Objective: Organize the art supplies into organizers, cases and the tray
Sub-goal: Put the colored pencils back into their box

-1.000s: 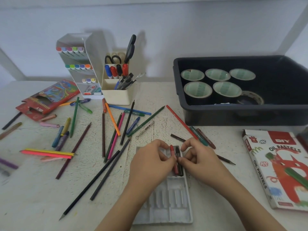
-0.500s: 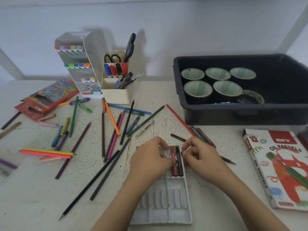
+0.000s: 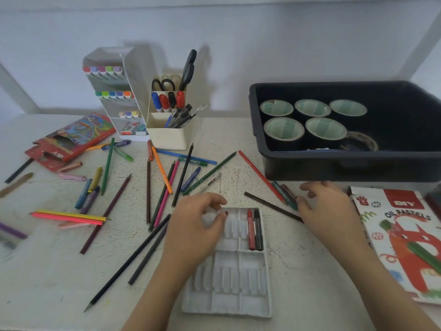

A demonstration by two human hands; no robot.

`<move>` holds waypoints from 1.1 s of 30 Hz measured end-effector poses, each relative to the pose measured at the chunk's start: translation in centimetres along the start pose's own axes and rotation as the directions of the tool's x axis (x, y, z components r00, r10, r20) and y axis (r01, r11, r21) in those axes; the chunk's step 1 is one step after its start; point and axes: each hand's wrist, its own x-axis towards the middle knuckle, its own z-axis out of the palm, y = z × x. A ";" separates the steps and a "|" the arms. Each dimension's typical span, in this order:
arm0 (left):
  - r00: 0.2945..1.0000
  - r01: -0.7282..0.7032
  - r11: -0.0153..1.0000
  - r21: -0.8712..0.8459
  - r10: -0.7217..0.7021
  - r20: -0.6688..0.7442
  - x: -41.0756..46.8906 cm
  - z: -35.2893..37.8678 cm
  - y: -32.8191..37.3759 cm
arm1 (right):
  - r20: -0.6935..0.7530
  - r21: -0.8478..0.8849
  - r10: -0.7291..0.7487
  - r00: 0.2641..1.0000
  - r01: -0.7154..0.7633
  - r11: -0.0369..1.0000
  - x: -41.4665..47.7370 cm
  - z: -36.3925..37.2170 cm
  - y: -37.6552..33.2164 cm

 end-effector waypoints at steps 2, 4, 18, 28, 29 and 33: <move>1.000 -0.006 1.000 -0.017 0.006 -0.025 -0.1 -0.6 -1.4 | 0.037 -0.019 0.004 0.999 -0.004 1.000 0.1 -0.1 0.2; 1.000 0.021 0.998 -0.067 -0.021 -0.009 -0.4 -1.0 -2.3 | 0.063 -0.013 -0.001 0.998 0.002 1.000 0.0 -0.2 0.3; 0.990 0.016 1.000 0.007 -0.015 -0.139 0.4 0.9 -3.1 | 0.162 -0.053 -0.015 0.987 0.024 0.998 0.0 -0.8 0.0; 0.967 0.053 0.988 -0.144 -0.086 -0.239 0.1 1.0 -2.9 | 0.034 0.691 -0.211 0.977 0.130 0.711 -1.6 -1.0 -2.9; 0.966 0.053 0.987 -0.153 -0.090 -0.244 0.1 1.0 -2.9 | 0.072 0.751 -0.219 0.973 0.092 0.654 -1.6 -0.8 -3.3; 0.964 0.070 0.981 -0.180 -0.113 -0.242 -0.1 1.0 -2.9 | 0.151 0.794 -0.233 0.961 0.023 0.607 -1.9 0.4 -4.5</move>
